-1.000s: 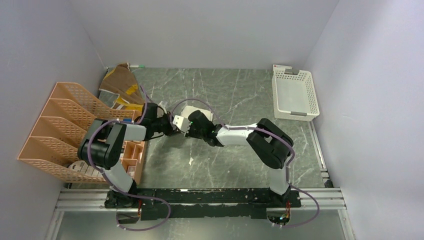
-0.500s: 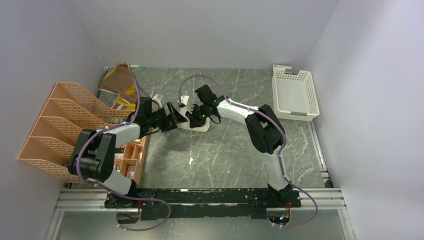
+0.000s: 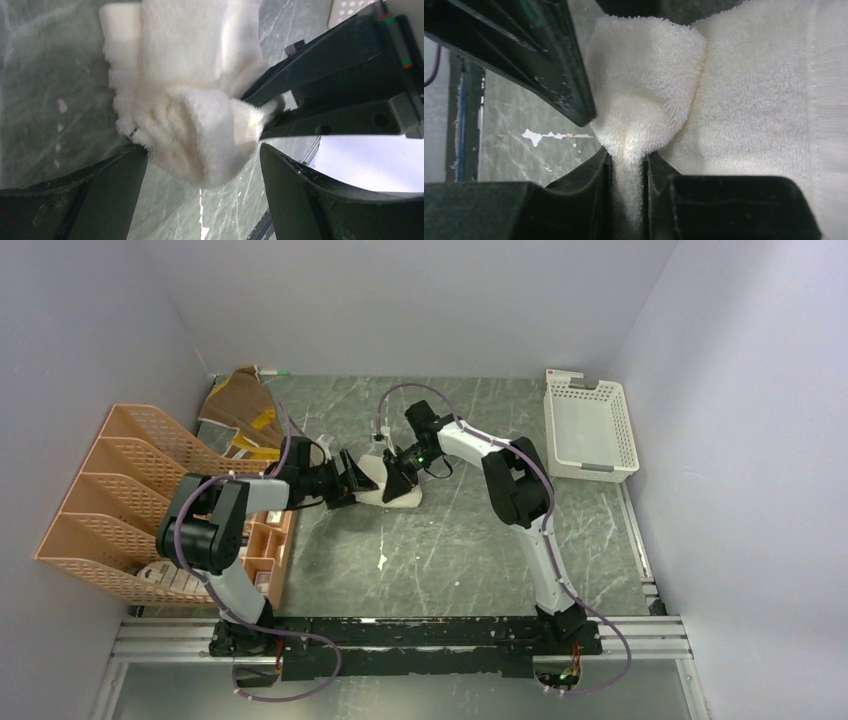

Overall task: Roll the towels
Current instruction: Roll the towel at the center of the board.

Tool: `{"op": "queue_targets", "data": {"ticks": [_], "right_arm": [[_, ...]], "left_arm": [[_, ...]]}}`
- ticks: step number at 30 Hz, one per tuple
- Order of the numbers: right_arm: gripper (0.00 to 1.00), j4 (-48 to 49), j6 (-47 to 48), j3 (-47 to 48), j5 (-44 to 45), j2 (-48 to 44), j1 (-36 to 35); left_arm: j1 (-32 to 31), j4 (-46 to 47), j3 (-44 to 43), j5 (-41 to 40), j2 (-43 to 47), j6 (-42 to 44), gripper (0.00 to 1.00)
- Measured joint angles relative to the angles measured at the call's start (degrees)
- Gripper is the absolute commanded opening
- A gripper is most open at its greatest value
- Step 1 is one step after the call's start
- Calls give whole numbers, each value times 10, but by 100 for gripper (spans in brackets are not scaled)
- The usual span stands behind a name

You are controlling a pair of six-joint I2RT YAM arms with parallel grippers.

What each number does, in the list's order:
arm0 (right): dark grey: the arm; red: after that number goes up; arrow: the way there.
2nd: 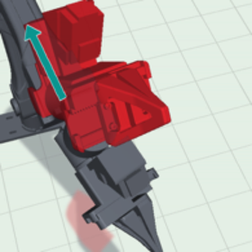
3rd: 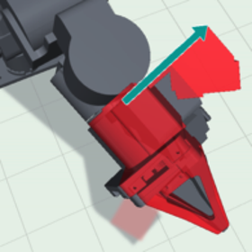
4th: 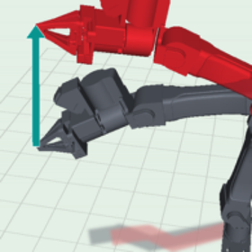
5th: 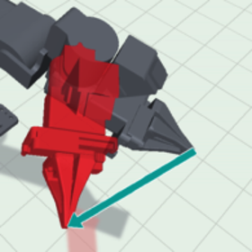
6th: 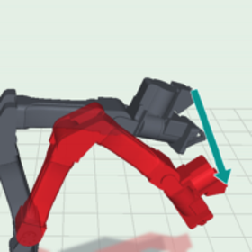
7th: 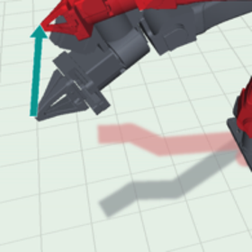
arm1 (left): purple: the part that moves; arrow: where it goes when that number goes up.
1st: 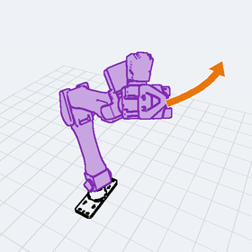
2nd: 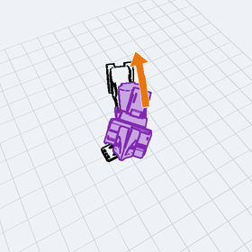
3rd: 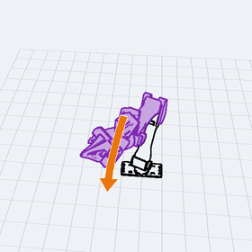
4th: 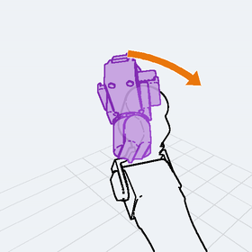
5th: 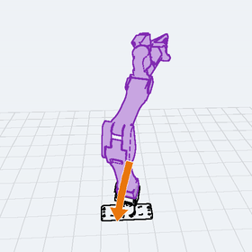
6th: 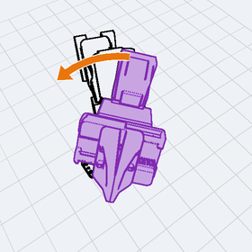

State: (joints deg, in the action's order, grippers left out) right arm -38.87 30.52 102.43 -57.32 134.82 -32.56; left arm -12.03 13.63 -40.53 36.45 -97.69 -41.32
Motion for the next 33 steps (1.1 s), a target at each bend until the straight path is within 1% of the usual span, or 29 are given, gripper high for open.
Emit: {"op": "queue_targets", "data": {"ticks": [2, 3, 4, 5, 7, 8, 9, 10, 12, 14, 17, 19, 21, 22, 23, 25, 26, 27, 30, 33], "right_arm": [[21, -26, 8, 18, -16, 13, 2], [23, -36, 12, 24, -22, 18, 2], [25, -47, 15, 30, -28, 21, 2], [39, -57, 17, 34, -33, 25, 2], [94, -74, 20, 39, -42, 28, 2], [99, -85, 19, 40, -50, 29, 1], [100, -94, 16, 40, -59, 29, 1], [100, -104, 15, 41, -71, 26, 1], [100, -102, -1, 37, -60, 18, -2], [100, -71, -38, 17, -35, 2, -3], [100, 3, -102, -38, 53, -49, -8], [100, 77, -135, -112, 158, -114, -9], [100, 158, -151, -200, 266, -197, -11], [100, 210, -151, -253, 335, -248, -15], [100, 259, -143, -301, 403, -298, -26], [100, 365, -106, -384, 530, -385, -73], [100, 404, -87, -409, 569, -410, -101], [100, 455, -57, -442, 616, -436, -143], [100, 546, 10, -506, 681, -462, -229], [97, 596, 86, -563, 724, -452, -279]], "left_arm": [[0, 7, -14, 4, -16, 0, 86], [0, 12, -20, 6, -25, 0, 81], [0, 20, -26, 10, -36, 0, 73], [0, 25, -30, 13, -44, 0, 64], [0, 33, -33, 15, -58, 1, 45], [0, 35, -33, 16, -64, 2, 35], [0, 38, -33, 17, -69, -1, 14], [1, 41, -33, 17, -74, 1, 8], [3, 43, -34, 22, -76, 0, 7], [3, 43, -34, 24, -76, 3, 7], [2, 40, -34, 23, -74, 5, 7], [2, 34, -35, 21, -72, 6, 7], [2, 21, -40, 21, -71, 9, 7], [2, 12, -44, 20, -71, 11, 7], [2, 1, -49, 19, -71, 13, 7], [2, -21, -60, 17, -71, 19, 7], [2, -31, -65, 15, -71, 21, 7], [2, -42, -70, 13, -71, 23, 7], [2, -63, -79, 12, -71, 26, 7], [2, -73, -81, 14, -71, 29, 7]]}}
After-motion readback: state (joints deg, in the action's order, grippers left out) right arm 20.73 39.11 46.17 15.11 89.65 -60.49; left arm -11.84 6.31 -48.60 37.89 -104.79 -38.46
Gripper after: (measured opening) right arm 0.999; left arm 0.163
